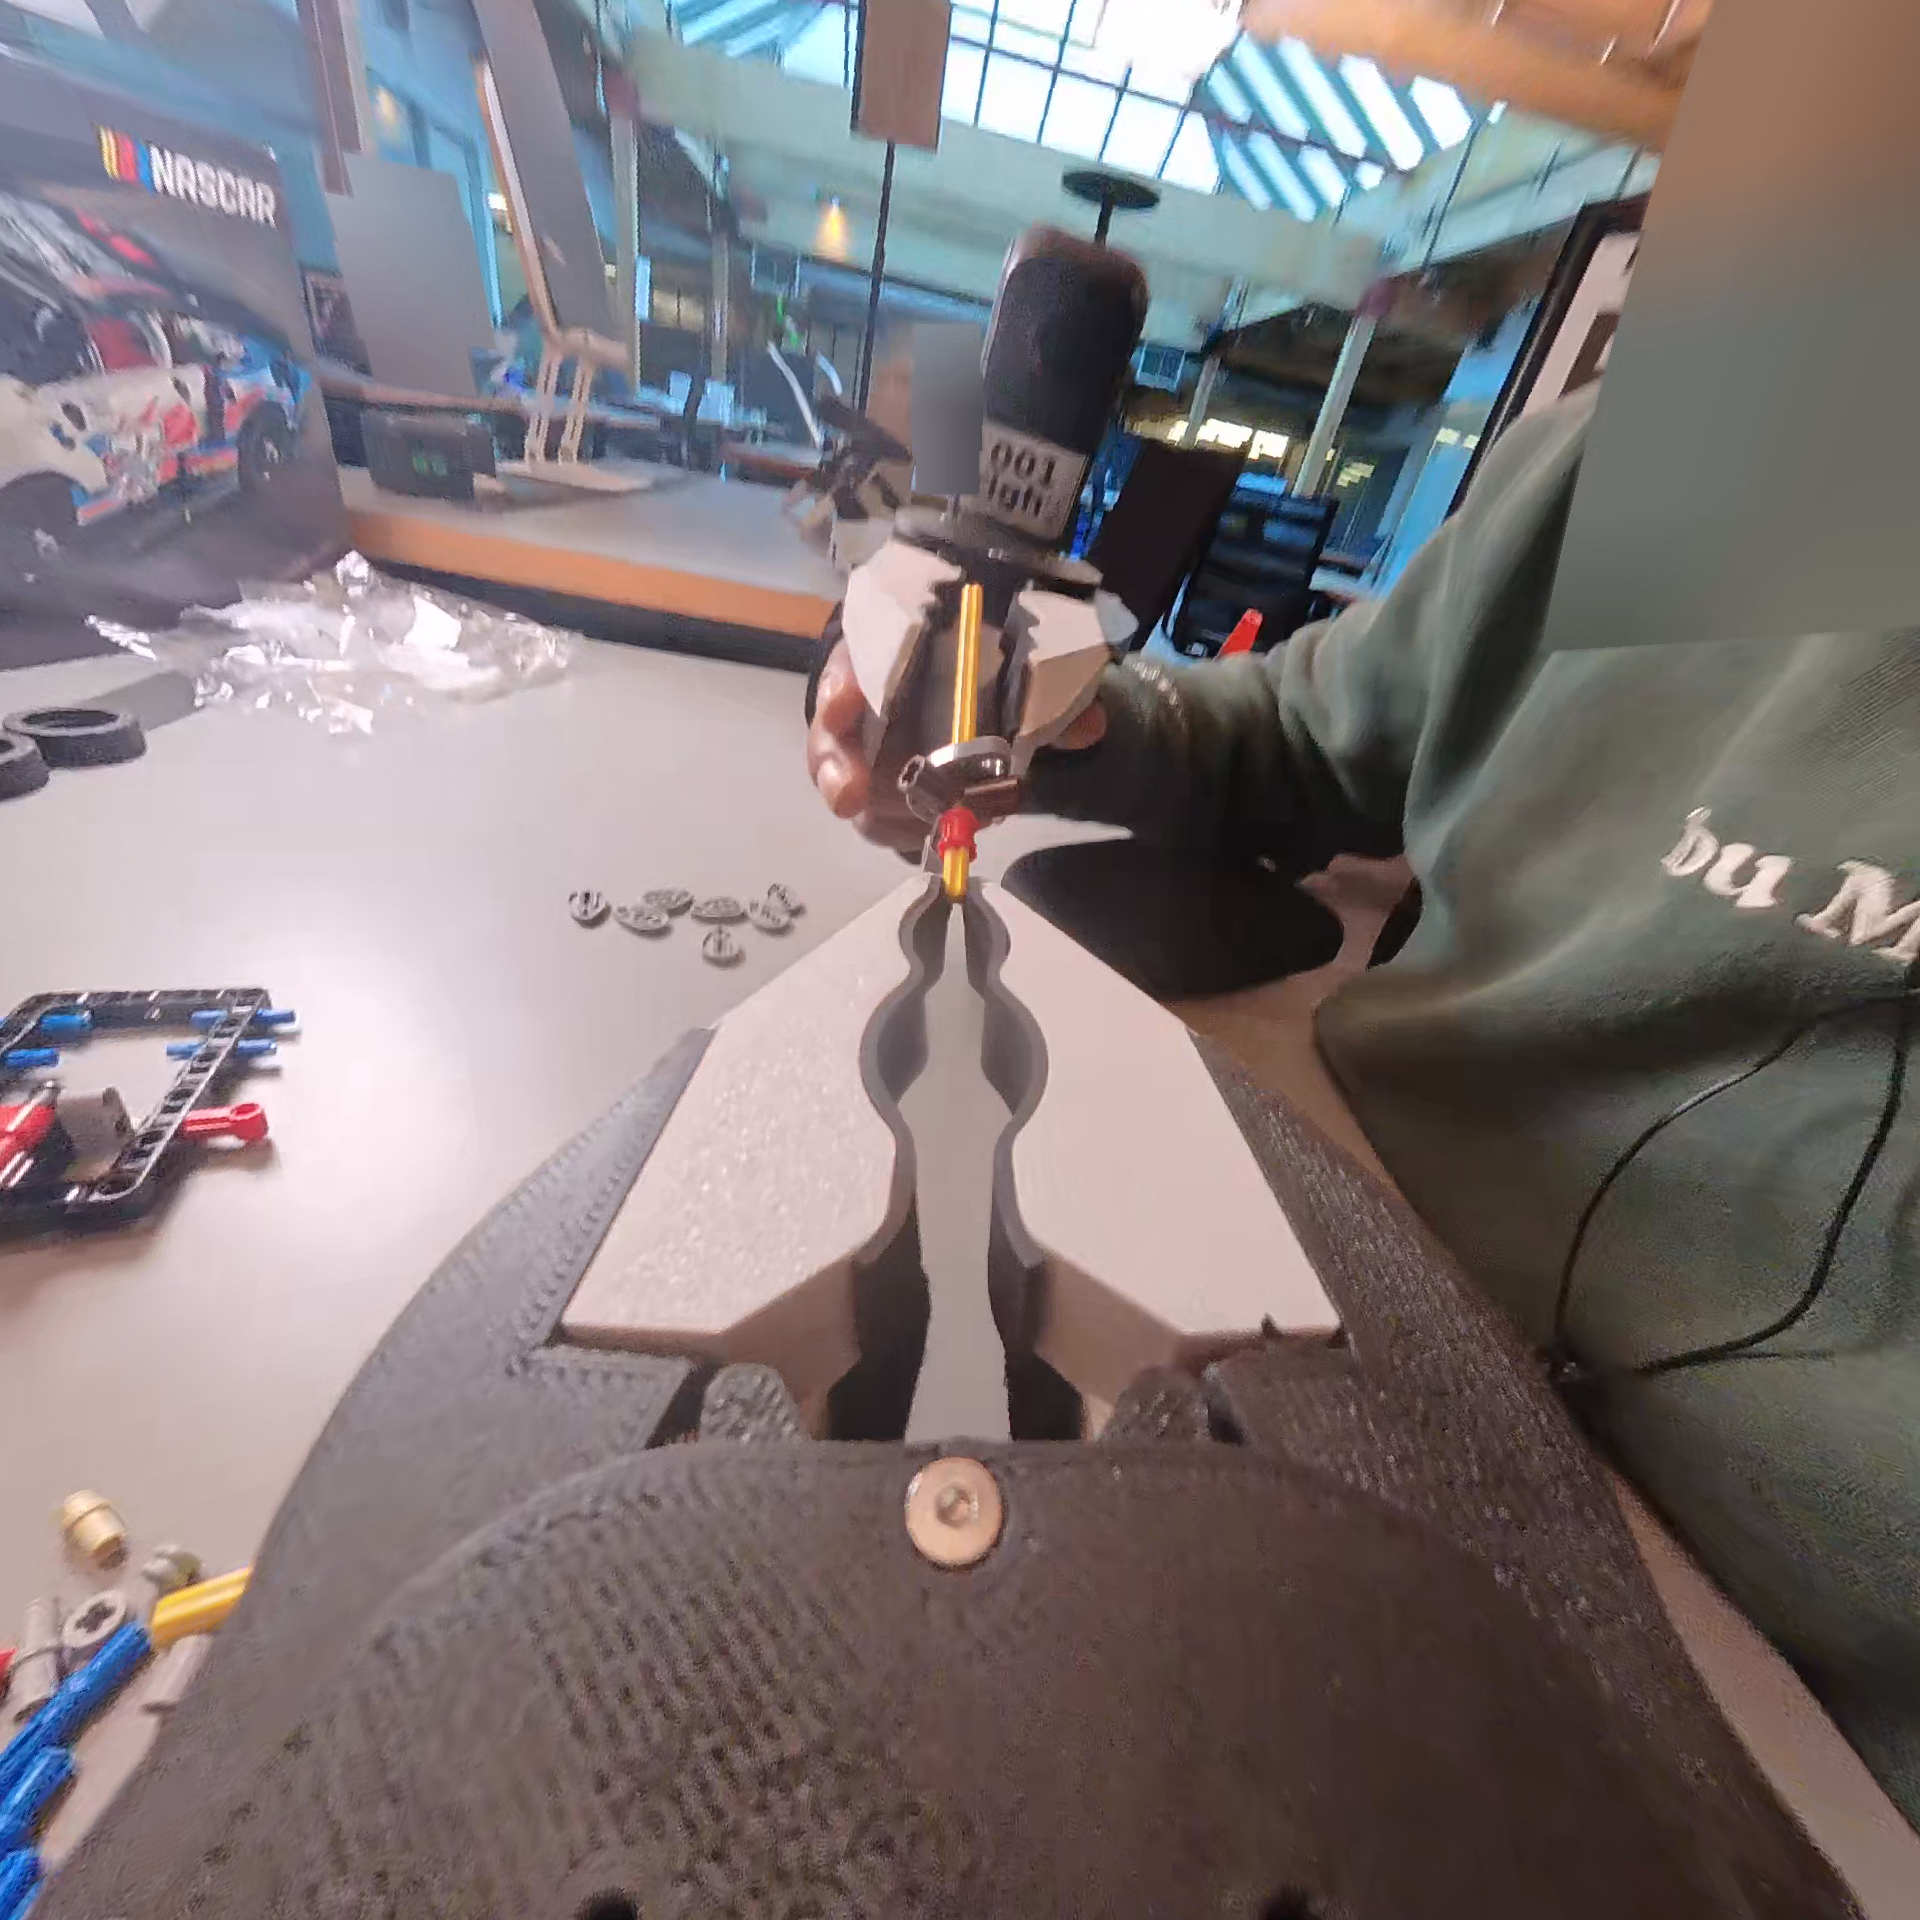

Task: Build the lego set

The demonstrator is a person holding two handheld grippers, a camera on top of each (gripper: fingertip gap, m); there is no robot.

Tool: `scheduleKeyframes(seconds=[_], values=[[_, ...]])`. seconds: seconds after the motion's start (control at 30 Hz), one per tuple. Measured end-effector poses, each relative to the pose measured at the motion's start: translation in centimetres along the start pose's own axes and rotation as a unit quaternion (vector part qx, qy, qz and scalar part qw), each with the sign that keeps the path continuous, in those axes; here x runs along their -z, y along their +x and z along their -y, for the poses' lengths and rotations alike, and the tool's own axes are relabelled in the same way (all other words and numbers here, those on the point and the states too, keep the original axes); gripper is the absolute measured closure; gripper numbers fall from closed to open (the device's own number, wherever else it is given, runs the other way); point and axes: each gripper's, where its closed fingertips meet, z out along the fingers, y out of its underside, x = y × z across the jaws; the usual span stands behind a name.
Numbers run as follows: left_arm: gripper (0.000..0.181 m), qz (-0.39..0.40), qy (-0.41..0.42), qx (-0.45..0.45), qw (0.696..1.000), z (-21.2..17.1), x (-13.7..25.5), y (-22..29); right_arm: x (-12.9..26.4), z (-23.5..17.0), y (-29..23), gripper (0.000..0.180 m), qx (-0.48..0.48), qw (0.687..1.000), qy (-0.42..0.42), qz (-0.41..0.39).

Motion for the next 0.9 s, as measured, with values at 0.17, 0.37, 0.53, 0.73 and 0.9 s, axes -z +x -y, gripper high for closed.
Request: scheduleKeyframes(seconds=[0.17,0.37,0.53,0.73,0.9], values=[[0.179,-0.022,0.017,-0.003,1.000,0.2,-0.3,0.8,-0.3,1.3,-0.7,0.162,-0.022,0.999,0.035,0.015],[0.178,0.002,0.007,0.007,1.000,-0.3,-0.4,-0.2,-1.1,1.3,-0.7,0.178,0.030,0.999,-0.018,-0.017],[0.147,0.122,-0.075,-0.055,0.988,-2.0,0.4,-3.8,-1.3,0.0,1.6,0.178,0.124,0.972,-0.141,-0.145],[0.151,0.186,-0.122,-0.158,0.962,-2.5,-0.1,-4.3,-2.5,-1.8,1.0,0.178,0.216,0.937,-0.209,-0.180],[0.154,0.183,-0.120,-0.167,0.961,-2.2,-0.2,-3.9,-2.9,-2.4,0.6,0.177,0.237,0.931,-0.217,-0.174]])
